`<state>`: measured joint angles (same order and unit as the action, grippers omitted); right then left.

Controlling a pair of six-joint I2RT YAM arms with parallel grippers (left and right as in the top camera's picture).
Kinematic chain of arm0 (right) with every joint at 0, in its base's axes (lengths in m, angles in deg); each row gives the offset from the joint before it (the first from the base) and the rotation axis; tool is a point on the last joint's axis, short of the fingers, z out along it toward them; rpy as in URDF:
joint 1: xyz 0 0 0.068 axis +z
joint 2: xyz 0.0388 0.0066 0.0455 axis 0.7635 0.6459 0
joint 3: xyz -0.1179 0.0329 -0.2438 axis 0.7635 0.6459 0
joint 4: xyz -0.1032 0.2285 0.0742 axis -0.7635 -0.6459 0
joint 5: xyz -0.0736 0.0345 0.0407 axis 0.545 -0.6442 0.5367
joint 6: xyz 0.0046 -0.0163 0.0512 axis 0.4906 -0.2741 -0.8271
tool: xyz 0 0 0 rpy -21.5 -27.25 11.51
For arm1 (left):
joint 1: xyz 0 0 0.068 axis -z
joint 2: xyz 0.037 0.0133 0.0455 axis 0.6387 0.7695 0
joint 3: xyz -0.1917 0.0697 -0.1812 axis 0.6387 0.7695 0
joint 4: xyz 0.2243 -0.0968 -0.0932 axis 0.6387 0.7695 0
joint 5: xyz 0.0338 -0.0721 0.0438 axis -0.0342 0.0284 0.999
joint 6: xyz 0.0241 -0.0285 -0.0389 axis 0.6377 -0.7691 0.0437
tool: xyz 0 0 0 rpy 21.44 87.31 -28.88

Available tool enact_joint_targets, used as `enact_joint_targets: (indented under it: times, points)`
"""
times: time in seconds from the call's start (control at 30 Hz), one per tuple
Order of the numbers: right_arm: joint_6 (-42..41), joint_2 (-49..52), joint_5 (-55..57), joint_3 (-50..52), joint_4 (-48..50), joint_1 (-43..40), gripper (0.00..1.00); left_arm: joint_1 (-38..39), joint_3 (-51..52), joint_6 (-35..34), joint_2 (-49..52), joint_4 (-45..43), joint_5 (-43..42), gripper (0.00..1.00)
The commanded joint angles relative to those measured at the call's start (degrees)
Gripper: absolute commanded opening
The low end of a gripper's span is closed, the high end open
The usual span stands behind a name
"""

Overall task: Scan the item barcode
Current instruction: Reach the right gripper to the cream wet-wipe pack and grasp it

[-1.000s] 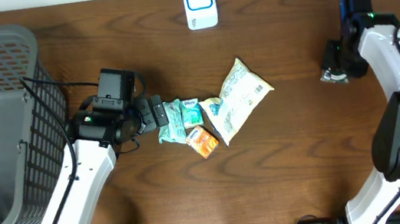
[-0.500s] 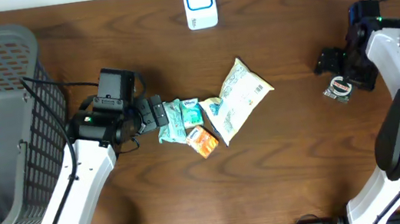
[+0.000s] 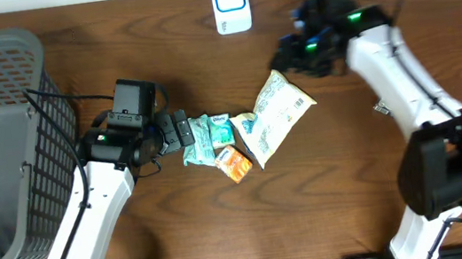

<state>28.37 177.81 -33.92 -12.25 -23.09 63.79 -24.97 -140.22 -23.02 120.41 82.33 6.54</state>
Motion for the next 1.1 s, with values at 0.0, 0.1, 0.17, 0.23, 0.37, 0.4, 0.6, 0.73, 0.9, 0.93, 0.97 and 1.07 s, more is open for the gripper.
enact_joint_targets:
  times: [0.0,0.1,0.17,0.23,0.37,0.4,0.6,0.73,0.9,0.93,0.97,1.07]
  points:
    - [-9.31,3.72,2.1,0.31,6.14,7.08,0.48,-0.31,-0.63,0.35,0.09,0.0,0.94,1.0]
    - [-11.8,6.36,2.95,0.31,10.58,10.4,0.36,-0.31,-0.63,0.35,0.09,0.0,0.94,1.0]
    - [-13.81,9.29,2.47,0.31,12.57,12.96,0.29,-0.31,-0.63,0.35,0.09,0.0,0.94,1.0]
    - [-13.75,10.8,0.63,0.31,12.7,14.36,0.26,-0.31,-0.63,0.35,0.09,0.0,0.94,1.0]
    - [-10.14,11.23,-1.86,0.24,10.4,16.09,0.2,-0.31,-0.63,0.35,0.09,0.0,0.94,1.0]
    - [-9.75,10.91,-1.9,0.2,9.55,16.06,0.2,-0.31,-0.63,0.35,0.09,0.0,0.94,1.0]
    - [-2.27,6.97,-1.38,0.17,-1.7,13.77,0.22,-0.31,-0.63,0.35,0.09,0.0,0.94,1.0]
    - [2.84,6.4,-1.16,0.17,-10.58,11.5,0.24,-0.31,-0.63,0.35,0.09,0.0,0.94,1.0]
    - [5.16,6.43,9.01,0.2,-20.35,9.16,0.24,-0.31,-0.63,0.35,0.09,0.0,0.94,1.0]
    - [5.25,6.43,10.49,0.2,-21.46,8.81,0.24,-0.31,-0.63,0.35,0.09,0.0,0.94,1.0]
    - [5.86,6.43,12.24,0.2,-22.84,8.2,0.24,-0.31,-0.63,0.35,0.09,0.0,0.94,1.0]
    - [6.19,6.43,15.67,0.2,-24.65,6.14,0.25,-0.31,-0.63,0.35,0.09,0.0,0.94,1.0]
